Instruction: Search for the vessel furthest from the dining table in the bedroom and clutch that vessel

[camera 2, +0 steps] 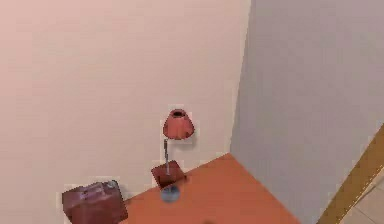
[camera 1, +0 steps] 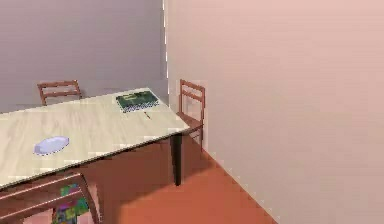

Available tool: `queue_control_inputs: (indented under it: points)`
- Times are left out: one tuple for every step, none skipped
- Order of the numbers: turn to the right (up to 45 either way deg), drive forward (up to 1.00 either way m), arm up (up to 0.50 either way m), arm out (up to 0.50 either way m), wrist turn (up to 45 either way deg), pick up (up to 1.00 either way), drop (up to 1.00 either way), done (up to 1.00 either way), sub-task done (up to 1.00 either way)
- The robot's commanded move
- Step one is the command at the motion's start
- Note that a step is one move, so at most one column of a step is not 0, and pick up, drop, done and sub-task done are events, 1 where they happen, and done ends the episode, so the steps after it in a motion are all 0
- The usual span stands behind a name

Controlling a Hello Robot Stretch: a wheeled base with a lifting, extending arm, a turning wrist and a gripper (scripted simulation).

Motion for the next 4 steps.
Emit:
queue_control_inputs:
  points:
    - [45.0, 0.0, 0.0, 0.0, 0.0, 0.0, 0.0, 0.0, 0.0]
    - [45.0, 0.0, 0.0, 0.0, 0.0, 0.0, 0.0, 0.0, 0.0]
    - [45.0, 0.0, 0.0, 0.0, 0.0, 0.0, 0.0, 0.0, 0.0]
    - [33.0, 0.0, 0.0, 0.0, 0.0, 0.0, 0.0, 0.0, 0.0]
